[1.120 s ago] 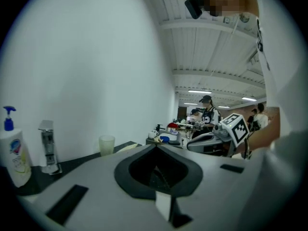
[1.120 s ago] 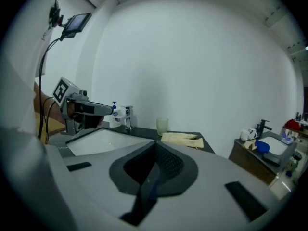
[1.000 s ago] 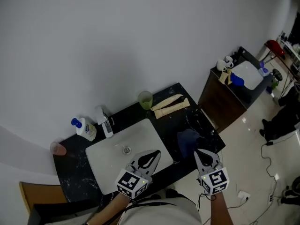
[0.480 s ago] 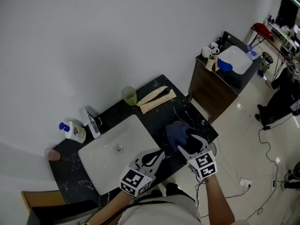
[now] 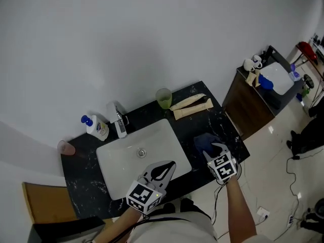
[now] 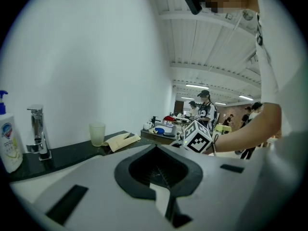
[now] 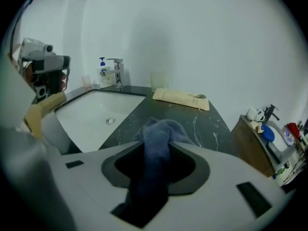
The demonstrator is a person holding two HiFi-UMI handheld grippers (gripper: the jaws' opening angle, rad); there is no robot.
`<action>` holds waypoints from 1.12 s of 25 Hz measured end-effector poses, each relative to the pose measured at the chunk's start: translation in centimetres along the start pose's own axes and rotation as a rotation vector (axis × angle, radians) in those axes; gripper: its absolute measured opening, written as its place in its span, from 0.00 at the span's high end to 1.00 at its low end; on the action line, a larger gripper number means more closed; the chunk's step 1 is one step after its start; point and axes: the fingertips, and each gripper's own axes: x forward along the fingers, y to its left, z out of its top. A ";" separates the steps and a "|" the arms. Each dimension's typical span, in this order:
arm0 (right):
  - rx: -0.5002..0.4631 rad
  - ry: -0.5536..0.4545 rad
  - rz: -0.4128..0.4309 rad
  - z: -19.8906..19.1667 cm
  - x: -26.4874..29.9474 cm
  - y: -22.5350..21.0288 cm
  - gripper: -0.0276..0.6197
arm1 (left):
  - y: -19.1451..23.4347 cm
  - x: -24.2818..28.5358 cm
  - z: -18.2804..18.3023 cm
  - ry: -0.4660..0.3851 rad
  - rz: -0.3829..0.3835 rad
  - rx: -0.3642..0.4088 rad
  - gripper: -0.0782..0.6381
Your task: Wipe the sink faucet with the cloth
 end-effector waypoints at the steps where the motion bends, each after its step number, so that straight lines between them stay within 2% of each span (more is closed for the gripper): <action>1: 0.002 0.000 0.006 0.0 0.0 0.0 0.73 | 0.4 -0.5 0.0 -0.006 0.019 -0.005 0.89; 4: 0.008 -0.022 0.026 1.0 -0.2 0.3 0.76 | 1.8 -2.0 0.1 -0.025 0.076 -0.017 0.89; 6: 0.010 -0.086 0.054 3.2 -0.9 0.9 0.76 | 2.5 -3.3 0.3 -0.042 0.115 -0.023 0.89; 8: -0.009 -0.170 0.103 6.8 -1.7 2.4 0.76 | 3.2 -4.8 0.9 -0.065 0.158 -0.028 0.89; 13: -0.129 -0.351 0.267 17.4 -1.6 8.5 0.76 | 5.8 -9.8 2.4 -0.130 0.303 -0.033 0.89; 20: -0.286 -0.483 0.464 28.7 0.6 17.3 0.76 | 9.4 -17.8 0.9 -0.154 0.526 -0.083 0.89; 24: -0.381 -0.511 0.526 34.3 1.7 20.3 0.76 | 10.8 -20.4 0.3 -0.179 0.607 -0.123 0.89; 28: -0.488 -0.461 0.573 36.8 3.8 21.9 0.76 | 11.9 -20.0 1.0 -0.196 0.616 -0.125 0.89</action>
